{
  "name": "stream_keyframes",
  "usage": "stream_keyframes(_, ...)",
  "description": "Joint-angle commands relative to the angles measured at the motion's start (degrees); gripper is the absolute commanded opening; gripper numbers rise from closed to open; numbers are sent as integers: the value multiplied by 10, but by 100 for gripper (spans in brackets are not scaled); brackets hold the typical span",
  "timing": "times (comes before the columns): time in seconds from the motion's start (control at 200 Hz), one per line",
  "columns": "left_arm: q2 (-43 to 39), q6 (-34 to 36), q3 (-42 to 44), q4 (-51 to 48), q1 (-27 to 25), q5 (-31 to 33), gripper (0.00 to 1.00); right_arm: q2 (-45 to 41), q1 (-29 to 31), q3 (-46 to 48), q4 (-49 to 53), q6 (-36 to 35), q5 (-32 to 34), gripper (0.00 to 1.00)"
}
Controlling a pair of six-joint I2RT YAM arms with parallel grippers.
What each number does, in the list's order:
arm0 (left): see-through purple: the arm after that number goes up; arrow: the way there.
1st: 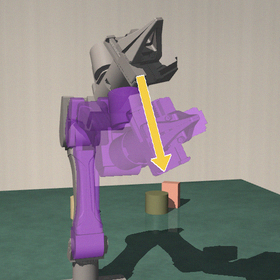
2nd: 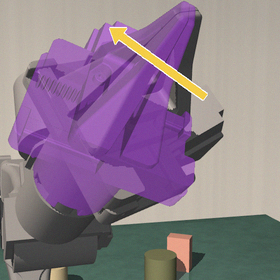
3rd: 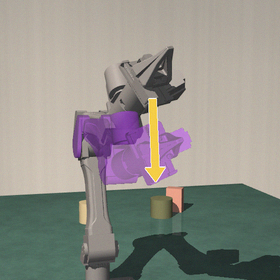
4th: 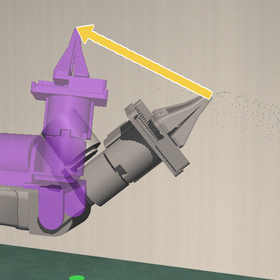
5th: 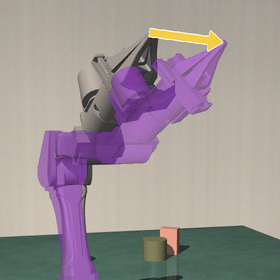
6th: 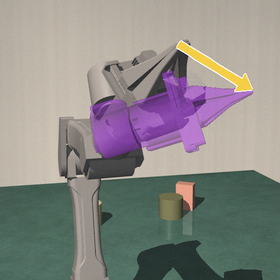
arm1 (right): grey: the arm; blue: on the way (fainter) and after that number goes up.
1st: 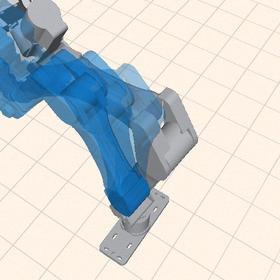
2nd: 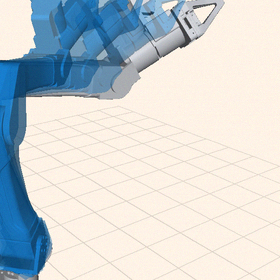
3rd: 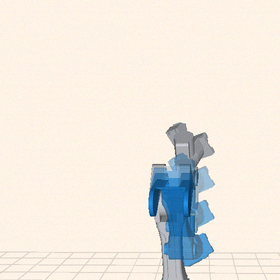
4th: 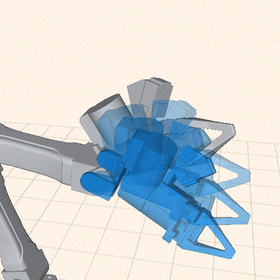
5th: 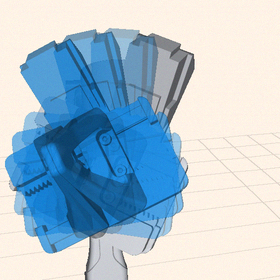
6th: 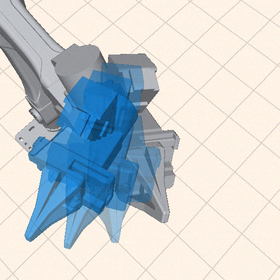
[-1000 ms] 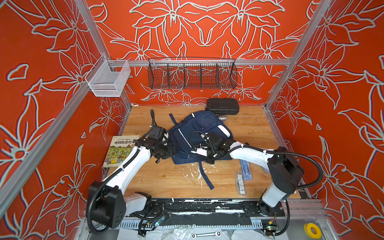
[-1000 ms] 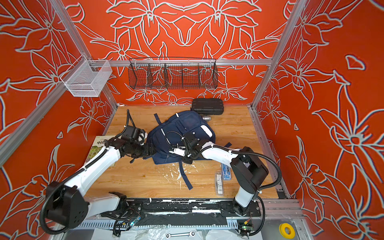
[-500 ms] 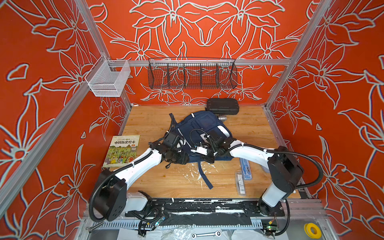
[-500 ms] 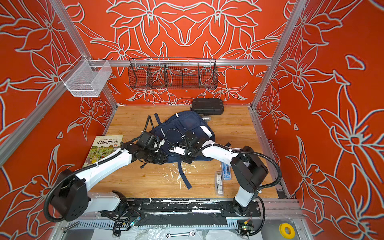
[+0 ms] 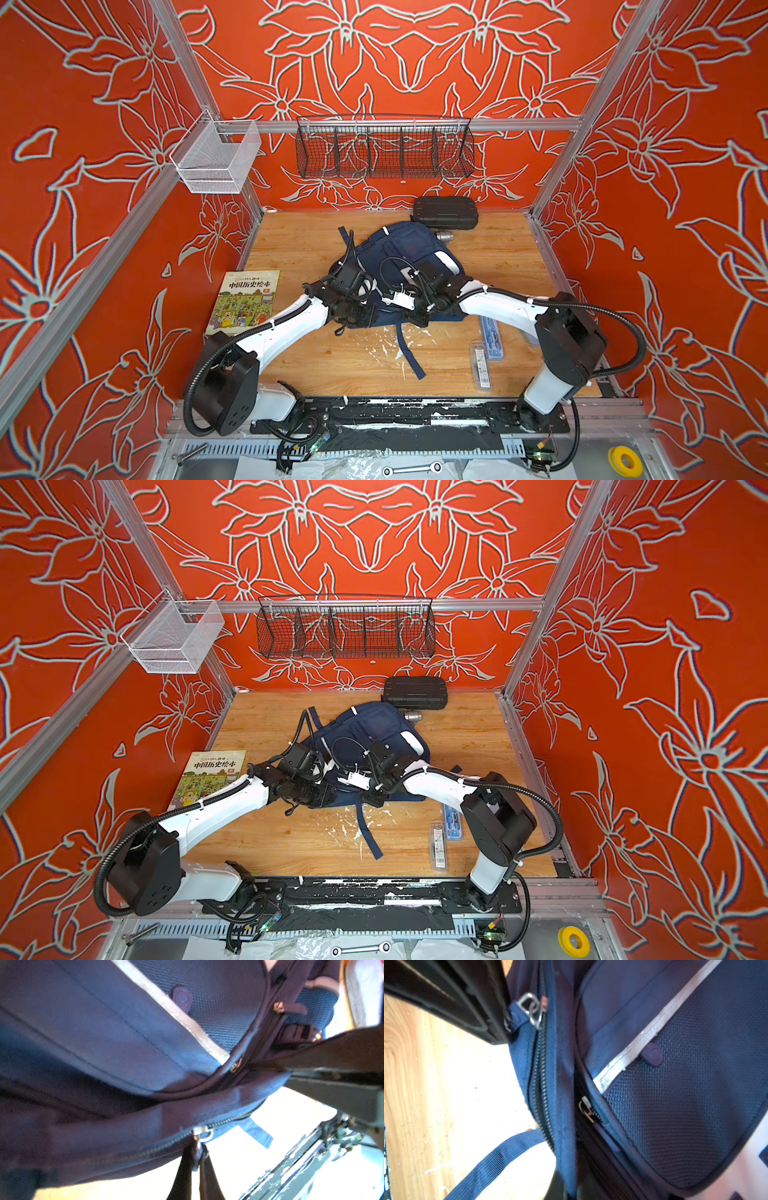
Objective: Pack the student bag
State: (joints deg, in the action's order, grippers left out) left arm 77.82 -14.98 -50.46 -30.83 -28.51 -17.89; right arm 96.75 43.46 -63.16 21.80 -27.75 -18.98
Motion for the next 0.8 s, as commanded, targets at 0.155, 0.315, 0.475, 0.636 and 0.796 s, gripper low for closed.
stream_keyframes(0.155, -13, 25, -26, -84, 10, 63, 0, -17, -2, -6, -5, 6, -7, 0)
stream_keyframes(0.315, -12, 26, -42, -152, 80, 85, 0, -45, -2, 31, -10, -37, 0, 0)
stream_keyframes(0.475, -7, 59, -66, -189, 143, 101, 0, -93, -2, 98, -29, -120, -23, 0)
stream_keyframes(0.636, 30, 118, -120, -226, 149, 138, 0, -131, 0, 158, -39, -199, -31, 0)
stream_keyframes(0.796, 41, 137, -131, -227, 149, 98, 0, -150, 0, 152, -59, -155, -26, 23)
